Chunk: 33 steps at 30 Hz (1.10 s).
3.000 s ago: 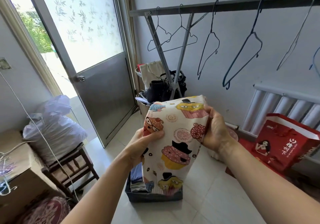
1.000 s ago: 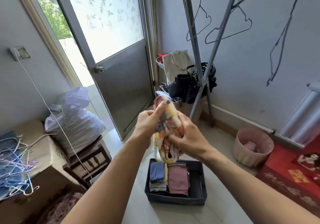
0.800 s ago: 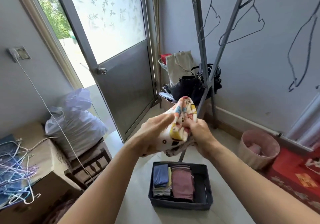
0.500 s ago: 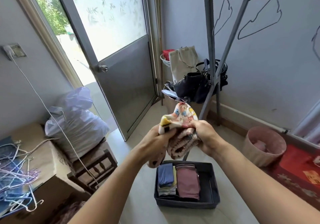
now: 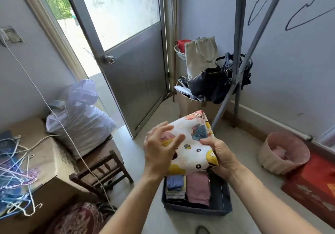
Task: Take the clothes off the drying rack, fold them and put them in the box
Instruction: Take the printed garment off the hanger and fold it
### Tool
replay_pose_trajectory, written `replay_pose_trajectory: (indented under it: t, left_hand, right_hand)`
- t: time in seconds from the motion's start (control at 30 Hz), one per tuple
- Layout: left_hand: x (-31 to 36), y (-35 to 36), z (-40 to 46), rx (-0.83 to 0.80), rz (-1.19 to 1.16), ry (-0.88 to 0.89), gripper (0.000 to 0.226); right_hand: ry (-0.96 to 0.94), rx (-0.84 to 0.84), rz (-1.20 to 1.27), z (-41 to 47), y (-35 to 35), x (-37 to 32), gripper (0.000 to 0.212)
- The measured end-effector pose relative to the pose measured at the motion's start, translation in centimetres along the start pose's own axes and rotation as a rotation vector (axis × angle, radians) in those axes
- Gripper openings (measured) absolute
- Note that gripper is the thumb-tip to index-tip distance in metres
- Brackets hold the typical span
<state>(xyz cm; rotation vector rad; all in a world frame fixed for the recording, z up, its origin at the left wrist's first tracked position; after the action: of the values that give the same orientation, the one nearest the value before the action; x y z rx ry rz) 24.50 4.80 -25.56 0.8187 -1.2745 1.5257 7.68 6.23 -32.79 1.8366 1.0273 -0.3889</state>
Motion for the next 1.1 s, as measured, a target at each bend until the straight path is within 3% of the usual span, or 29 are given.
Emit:
replay_pose_trajectory:
  t: [0.03,0.1,0.17,0.23,0.33,0.4,0.5,0.6,0.73,0.87,1.1]
  left_hand:
    - [-1.9,-1.1,0.1,0.099,-0.082,-0.150,0.092]
    - [-6.2,0.8,-0.4,-0.015,-0.512,-0.556,0.119]
    - [-6.9,3.7,-1.8,-0.241,-0.869,-0.794,0.107]
    - [-7.6,4.8,-1.5,-0.267,-0.934,-0.785,0.095]
    - [-8.7,4.9,0.7,-0.108,-0.780,-0.653,0.081]
    - [-9.0,4.8,2.3,-0.048,-0.583,-0.512,0.066]
    - [-9.3,5.4,3.9,0.015,-0.369,-0.403,0.053]
    - [-11.1,6.9,4.3,0.054,-0.225,-0.420,0.052]
    - [-14.6,9.0,4.2,0.077,-0.357,-0.561,0.059]
    - [-18.5,10.6,4.4,0.133,-0.394,-0.664,0.046]
    - [-29.9,13.3,1.5,0.091,-0.240,-0.872,0.060]
  right_hand:
    - [0.005,-0.026,0.026,0.3,0.0,-0.2,0.063]
    - [0.019,-0.087,0.086,1.0,-0.2,-0.4,0.070]
    - [0.063,-0.113,0.123,1.5,-0.3,-0.5,0.048]
    - [0.119,-0.103,0.105,2.5,-1.0,-0.5,0.037]
    - [0.180,-0.115,-0.038,3.8,-1.3,-0.9,0.038]
    - [0.152,-0.079,-0.135,5.2,-2.0,-1.6,0.050]
    - [0.129,0.023,-0.109,7.2,-4.0,-2.2,0.055]
    - [0.182,0.073,-0.169,8.6,-5.7,-1.8,0.062]
    - [0.160,0.312,-0.419,11.0,-9.4,-1.6,0.039]
    - [0.161,0.411,-0.407,13.8,-12.4,0.9,0.034]
    - [0.139,0.546,-0.430,18.4,-17.9,7.5,0.033]
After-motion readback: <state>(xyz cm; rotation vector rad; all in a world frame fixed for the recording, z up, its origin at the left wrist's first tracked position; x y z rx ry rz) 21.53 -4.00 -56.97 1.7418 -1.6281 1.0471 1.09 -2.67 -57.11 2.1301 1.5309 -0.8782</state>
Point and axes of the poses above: each hand's wrist, its own z-axis towards the middle knuckle, its own y-axis out of the palm, x = y × z, the point moved 8 cm from there along z, towards the middle knuckle, and after that the axes turned 7 degrees about y, right-handed, at the moved point
